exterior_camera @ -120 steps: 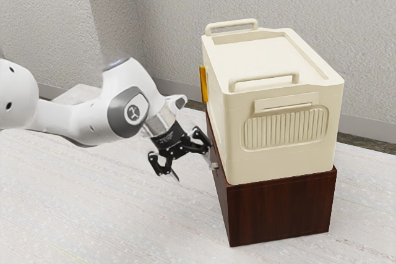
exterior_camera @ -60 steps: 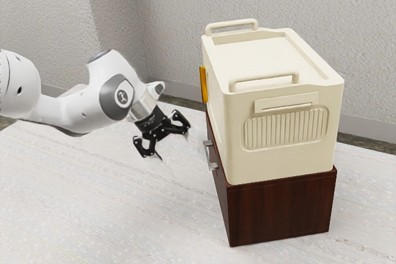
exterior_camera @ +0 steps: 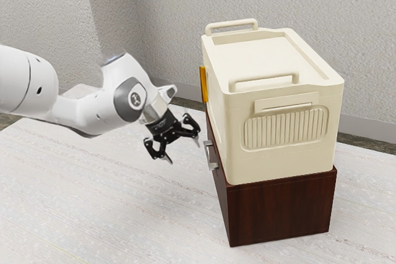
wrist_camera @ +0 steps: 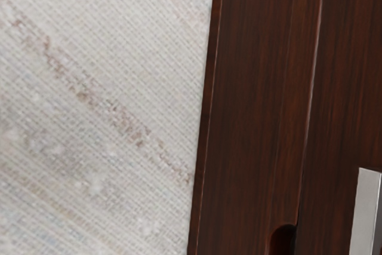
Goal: Pull the drawer handle with one arm to open the drawer
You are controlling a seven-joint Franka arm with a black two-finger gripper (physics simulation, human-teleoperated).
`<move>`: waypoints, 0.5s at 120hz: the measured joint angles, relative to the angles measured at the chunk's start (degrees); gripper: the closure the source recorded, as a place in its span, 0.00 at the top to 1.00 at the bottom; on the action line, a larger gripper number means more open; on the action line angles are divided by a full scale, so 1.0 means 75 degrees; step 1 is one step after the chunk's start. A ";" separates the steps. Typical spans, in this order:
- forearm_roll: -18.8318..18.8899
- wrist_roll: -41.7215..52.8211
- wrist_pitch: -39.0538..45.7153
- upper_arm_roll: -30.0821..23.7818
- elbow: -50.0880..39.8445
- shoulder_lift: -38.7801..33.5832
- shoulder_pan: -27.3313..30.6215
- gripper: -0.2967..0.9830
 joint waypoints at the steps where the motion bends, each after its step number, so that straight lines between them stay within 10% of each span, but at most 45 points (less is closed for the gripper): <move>1: -0.0003 0.0002 0.0007 0.0000 0.0001 0.0012 0.0000 0.77; 60: -0.0413 0.0095 0.0351 -0.0331 0.0298 0.0419 -0.0035 0.77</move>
